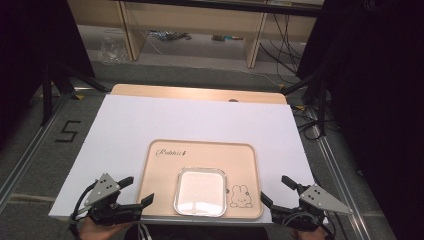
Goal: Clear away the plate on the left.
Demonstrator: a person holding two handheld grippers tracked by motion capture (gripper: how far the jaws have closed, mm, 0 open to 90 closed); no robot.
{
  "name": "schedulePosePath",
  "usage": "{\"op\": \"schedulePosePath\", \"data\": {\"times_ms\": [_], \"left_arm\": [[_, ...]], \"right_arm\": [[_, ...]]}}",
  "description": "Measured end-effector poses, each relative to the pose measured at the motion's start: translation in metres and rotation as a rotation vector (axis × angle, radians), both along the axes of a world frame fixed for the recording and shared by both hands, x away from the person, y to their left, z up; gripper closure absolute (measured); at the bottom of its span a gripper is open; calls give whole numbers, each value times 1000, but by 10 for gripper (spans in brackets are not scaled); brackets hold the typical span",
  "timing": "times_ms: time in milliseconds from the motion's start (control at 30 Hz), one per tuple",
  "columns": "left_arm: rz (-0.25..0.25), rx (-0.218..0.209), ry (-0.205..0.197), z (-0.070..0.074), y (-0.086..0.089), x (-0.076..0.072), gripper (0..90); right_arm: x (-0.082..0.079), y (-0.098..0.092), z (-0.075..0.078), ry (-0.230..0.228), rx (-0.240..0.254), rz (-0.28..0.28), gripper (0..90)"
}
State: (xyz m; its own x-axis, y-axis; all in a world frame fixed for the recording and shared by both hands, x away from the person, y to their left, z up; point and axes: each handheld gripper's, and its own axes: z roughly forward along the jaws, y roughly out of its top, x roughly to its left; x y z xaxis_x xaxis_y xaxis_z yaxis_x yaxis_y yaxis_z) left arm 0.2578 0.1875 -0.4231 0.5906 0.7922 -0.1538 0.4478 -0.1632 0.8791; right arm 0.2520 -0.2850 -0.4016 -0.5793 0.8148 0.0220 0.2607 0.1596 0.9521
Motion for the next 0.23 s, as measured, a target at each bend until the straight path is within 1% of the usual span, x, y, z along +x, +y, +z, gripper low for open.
{"op": "schedulePosePath", "data": {"times_ms": [133, 167, 200, 233], "left_arm": [[2, 8, 5, 0, 0, 0, 149], [-10, 18, -1, 0, 1, 1, 149], [1, 8, 4, 0, 0, 1, 149], [0, 8, 4, 0, 0, 1, 149]], "right_arm": [[0, 0, 0, 0, 0, 1, 152], [0, 0, 0, 0, -1, 0, 152], [0, 0, 0, 4, -4, 4, 152], [-1, -1, 1, 9, -13, 1, 152]]}}
